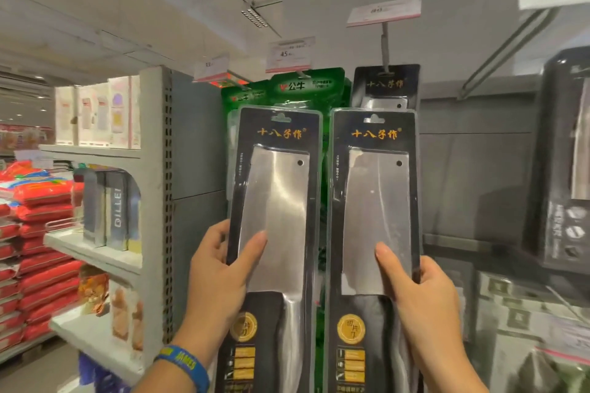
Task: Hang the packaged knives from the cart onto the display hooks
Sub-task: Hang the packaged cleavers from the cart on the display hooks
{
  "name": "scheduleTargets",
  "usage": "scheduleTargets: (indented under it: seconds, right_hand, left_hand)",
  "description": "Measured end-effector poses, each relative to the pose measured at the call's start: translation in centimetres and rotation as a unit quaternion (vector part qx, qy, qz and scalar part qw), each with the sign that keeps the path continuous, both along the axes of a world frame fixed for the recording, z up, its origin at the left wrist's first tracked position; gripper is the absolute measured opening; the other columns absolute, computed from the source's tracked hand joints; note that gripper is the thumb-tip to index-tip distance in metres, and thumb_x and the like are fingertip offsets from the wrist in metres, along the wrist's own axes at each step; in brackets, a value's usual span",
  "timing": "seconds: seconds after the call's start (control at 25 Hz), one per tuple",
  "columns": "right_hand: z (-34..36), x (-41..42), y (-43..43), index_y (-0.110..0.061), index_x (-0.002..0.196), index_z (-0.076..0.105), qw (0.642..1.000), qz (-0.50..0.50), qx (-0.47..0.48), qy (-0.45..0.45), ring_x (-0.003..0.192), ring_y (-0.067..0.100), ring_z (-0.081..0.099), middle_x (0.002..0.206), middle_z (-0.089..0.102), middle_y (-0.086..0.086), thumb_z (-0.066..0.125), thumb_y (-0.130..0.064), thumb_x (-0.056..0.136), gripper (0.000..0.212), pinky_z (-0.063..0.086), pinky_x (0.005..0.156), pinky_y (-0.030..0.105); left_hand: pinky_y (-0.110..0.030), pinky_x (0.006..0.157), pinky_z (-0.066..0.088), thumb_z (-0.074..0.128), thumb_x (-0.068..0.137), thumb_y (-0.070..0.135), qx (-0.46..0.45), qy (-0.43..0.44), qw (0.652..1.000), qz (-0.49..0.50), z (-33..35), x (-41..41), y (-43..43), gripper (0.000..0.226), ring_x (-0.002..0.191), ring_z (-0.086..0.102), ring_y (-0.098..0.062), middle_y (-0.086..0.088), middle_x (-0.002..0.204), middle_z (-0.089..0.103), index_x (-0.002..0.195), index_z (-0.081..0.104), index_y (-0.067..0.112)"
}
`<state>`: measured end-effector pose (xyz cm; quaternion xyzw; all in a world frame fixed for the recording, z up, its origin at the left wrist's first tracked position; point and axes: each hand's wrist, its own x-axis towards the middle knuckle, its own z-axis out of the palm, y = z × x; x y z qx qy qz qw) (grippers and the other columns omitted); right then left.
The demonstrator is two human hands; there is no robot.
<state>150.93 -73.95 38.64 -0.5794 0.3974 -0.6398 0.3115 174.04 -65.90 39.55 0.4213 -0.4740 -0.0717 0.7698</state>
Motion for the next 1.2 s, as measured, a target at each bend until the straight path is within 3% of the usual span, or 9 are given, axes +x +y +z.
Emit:
scheduleTargets:
  seconds: [0.12, 0.28, 0.44, 0.56, 0.68, 0.76, 0.92, 1.08, 1.2]
  right_hand:
    - [0.4, 0.5, -0.8, -0.018, 0.081, 0.072, 0.999, -0.040, 0.011, -0.009, 0.066, 0.010, 0.069, 0.070, 0.073, -0.009, 0.066, -0.081, 0.062, 0.066, 0.056, 0.061, 0.039]
    - [2.2, -0.4, -1.6, -0.019, 0.082, 0.069, 0.994, -0.097, -0.042, -0.026, 0.062, 0.013, 0.065, 0.072, 0.071, 0.001, 0.070, -0.082, 0.068, 0.064, 0.052, 0.061, 0.040]
    - [5.1, -1.8, -1.8, -0.028, 0.075, 0.059, 0.975, -0.194, -0.104, -0.017, 0.056, 0.001, 0.056, 0.067, 0.065, -0.018, 0.073, -0.064, 0.077, 0.039, 0.042, 0.056, 0.033]
    - [7.8, -3.6, -1.8, -0.024, 0.070, 0.055, 0.953, -0.275, -0.124, 0.002, 0.056, 0.001, 0.056, 0.065, 0.064, -0.019, 0.076, -0.063, 0.077, 0.044, 0.037, 0.053, 0.032]
    - [10.1, -5.1, -1.0, -0.018, 0.065, 0.043, 0.938, -0.309, -0.159, 0.007, 0.049, 0.009, 0.040, 0.054, 0.048, -0.010, 0.075, -0.071, 0.074, 0.062, 0.034, 0.051, 0.036]
    - [11.3, -5.6, -0.3, -0.021, 0.063, 0.032, 0.931, -0.318, -0.179, 0.006, 0.047, 0.007, 0.034, 0.051, 0.041, -0.017, 0.075, -0.071, 0.074, 0.066, 0.028, 0.051, 0.037]
    - [13.2, -6.4, 0.6, -0.021, 0.062, 0.028, 0.927, -0.319, -0.195, 0.030, 0.045, 0.007, 0.033, 0.048, 0.039, -0.014, 0.074, -0.071, 0.073, 0.069, 0.024, 0.049, 0.036]
    - [14.3, -6.7, 0.6, -0.018, 0.062, 0.030, 0.925, -0.318, -0.200, 0.059, 0.047, 0.007, 0.034, 0.054, 0.030, -0.008, 0.070, -0.077, 0.071, 0.072, 0.027, 0.050, 0.037]
    - [14.6, -6.9, 0.1, -0.009, 0.065, 0.037, 0.930, -0.304, -0.191, 0.073, 0.051, 0.009, 0.031, 0.057, 0.037, 0.003, 0.067, -0.082, 0.068, 0.079, 0.030, 0.052, 0.037]
  left_hand:
    - [-0.021, 0.060, 0.058, 0.077, 0.078, 0.029, -0.006, 0.003, 0.999, -0.054, 1.1, 1.2, -2.7, 0.030, 0.079, 0.075, -0.016, 0.001, 0.093, 0.077, 0.105, 0.064, 0.027]
    - [-0.024, 0.059, 0.059, 0.080, 0.074, 0.036, -0.015, -0.021, 0.993, -0.113, 2.7, 1.7, -6.8, 0.031, 0.079, 0.075, -0.015, 0.004, 0.092, 0.078, 0.102, 0.068, 0.029]
    - [-0.017, 0.054, 0.055, 0.078, 0.072, 0.050, -0.018, -0.066, 0.989, -0.128, 5.1, 0.7, -9.2, 0.024, 0.073, 0.074, -0.009, 0.010, 0.085, 0.077, 0.091, 0.070, 0.039]
    - [-0.016, 0.058, 0.056, 0.074, 0.075, 0.058, -0.032, -0.088, 0.989, -0.117, 6.7, -0.5, -10.2, 0.019, 0.074, 0.071, 0.002, 0.021, 0.084, 0.074, 0.089, 0.068, 0.046]
    - [-0.005, 0.055, 0.046, 0.069, 0.078, 0.056, -0.044, -0.097, 0.990, -0.089, 8.2, -1.6, -9.7, 0.021, 0.072, 0.054, 0.029, 0.050, 0.073, 0.057, 0.077, 0.056, 0.073]
    - [-0.011, 0.061, 0.045, 0.066, 0.078, 0.061, -0.035, -0.090, 0.991, -0.093, 8.8, -1.8, -10.2, 0.009, 0.074, 0.058, 0.023, 0.043, 0.076, 0.062, 0.082, 0.065, 0.054]
    - [-0.011, 0.064, 0.043, 0.059, 0.076, 0.074, -0.045, -0.098, 0.991, -0.077, 9.8, -2.6, -11.1, 0.050, 0.076, 0.063, 0.006, 0.027, 0.081, 0.069, 0.083, 0.063, 0.025]
    - [-0.008, 0.076, 0.043, 0.054, 0.073, 0.078, -0.040, -0.115, 0.991, -0.057, 11.4, -4.0, -11.4, 0.065, 0.099, 0.057, 0.005, 0.025, 0.094, 0.064, 0.102, 0.065, 0.021]
    - [-0.003, 0.078, 0.041, 0.055, 0.071, 0.077, -0.037, -0.116, 0.991, -0.057, 11.8, -4.6, -11.7, 0.056, 0.100, 0.058, 0.008, 0.029, 0.097, 0.066, 0.101, 0.064, 0.031]
